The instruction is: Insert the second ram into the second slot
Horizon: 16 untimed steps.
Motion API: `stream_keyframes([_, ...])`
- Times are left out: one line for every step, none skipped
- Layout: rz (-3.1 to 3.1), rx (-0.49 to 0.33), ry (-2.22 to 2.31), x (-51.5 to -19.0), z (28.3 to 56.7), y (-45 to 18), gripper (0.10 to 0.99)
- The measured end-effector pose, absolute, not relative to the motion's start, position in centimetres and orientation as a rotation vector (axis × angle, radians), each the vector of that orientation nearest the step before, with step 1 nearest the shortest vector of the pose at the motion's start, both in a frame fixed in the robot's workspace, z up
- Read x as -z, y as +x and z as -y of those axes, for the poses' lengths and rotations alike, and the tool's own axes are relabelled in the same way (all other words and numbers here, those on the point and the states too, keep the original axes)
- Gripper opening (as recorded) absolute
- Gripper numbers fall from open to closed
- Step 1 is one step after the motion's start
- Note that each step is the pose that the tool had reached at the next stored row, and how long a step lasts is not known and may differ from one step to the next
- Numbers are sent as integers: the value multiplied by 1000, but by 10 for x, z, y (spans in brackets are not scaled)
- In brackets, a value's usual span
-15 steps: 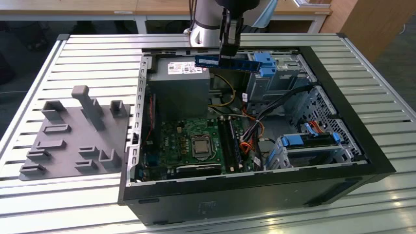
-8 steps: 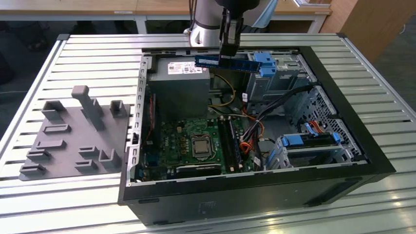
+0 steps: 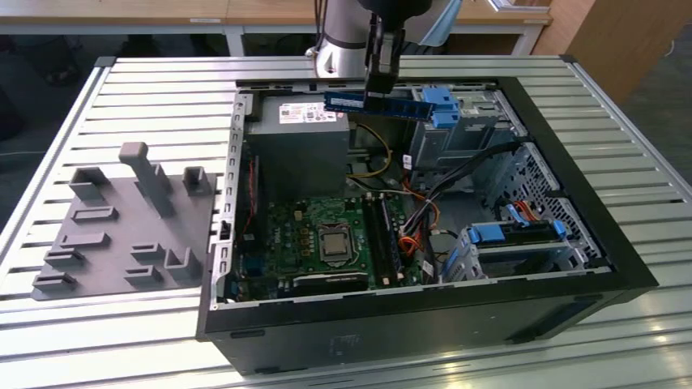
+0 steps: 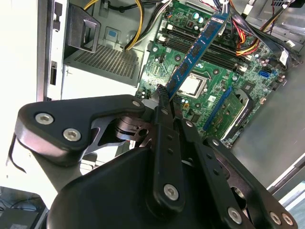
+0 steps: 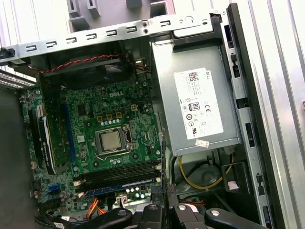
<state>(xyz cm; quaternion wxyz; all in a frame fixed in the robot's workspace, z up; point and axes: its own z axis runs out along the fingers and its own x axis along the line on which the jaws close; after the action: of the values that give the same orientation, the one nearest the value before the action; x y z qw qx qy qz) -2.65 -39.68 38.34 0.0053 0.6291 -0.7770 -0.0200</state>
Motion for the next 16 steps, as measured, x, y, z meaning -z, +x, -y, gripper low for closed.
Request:
stream_keyframes([2433, 62, 1969, -383, 397, -26, 141])
stream_keyframes([2434, 63, 1968, -383, 397, -27, 141])
stream_keyframes([2434, 63, 1968, -383, 397, -27, 141])
stream_keyframes([2435, 63, 1967, -383, 397, -27, 141])
stream_keyframes([2436, 63, 1966, -383, 397, -26, 141])
stream_keyframes([2436, 63, 1965, -383, 397, -27, 141])
stream_keyframes([2437, 63, 1965, -383, 397, -26, 141])
stream_keyframes([2438, 63, 1964, -383, 397, -26, 141])
stream_keyframes([2438, 63, 1963, -383, 397, -26, 141])
stream_keyframes([2439, 63, 1962, -383, 397, -27, 141])
stream_keyframes([2440, 63, 1961, -383, 397, -26, 141])
stream_keyframes([2441, 63, 1960, -383, 397, -26, 141])
stream_keyframes([2441, 63, 1959, -383, 397, -27, 141])
stream_keyframes([2442, 63, 1959, -383, 397, -26, 141])
stream_keyframes([2443, 63, 1958, -383, 397, -27, 141])
stream_keyframes([2444, 63, 1956, -383, 397, -27, 141])
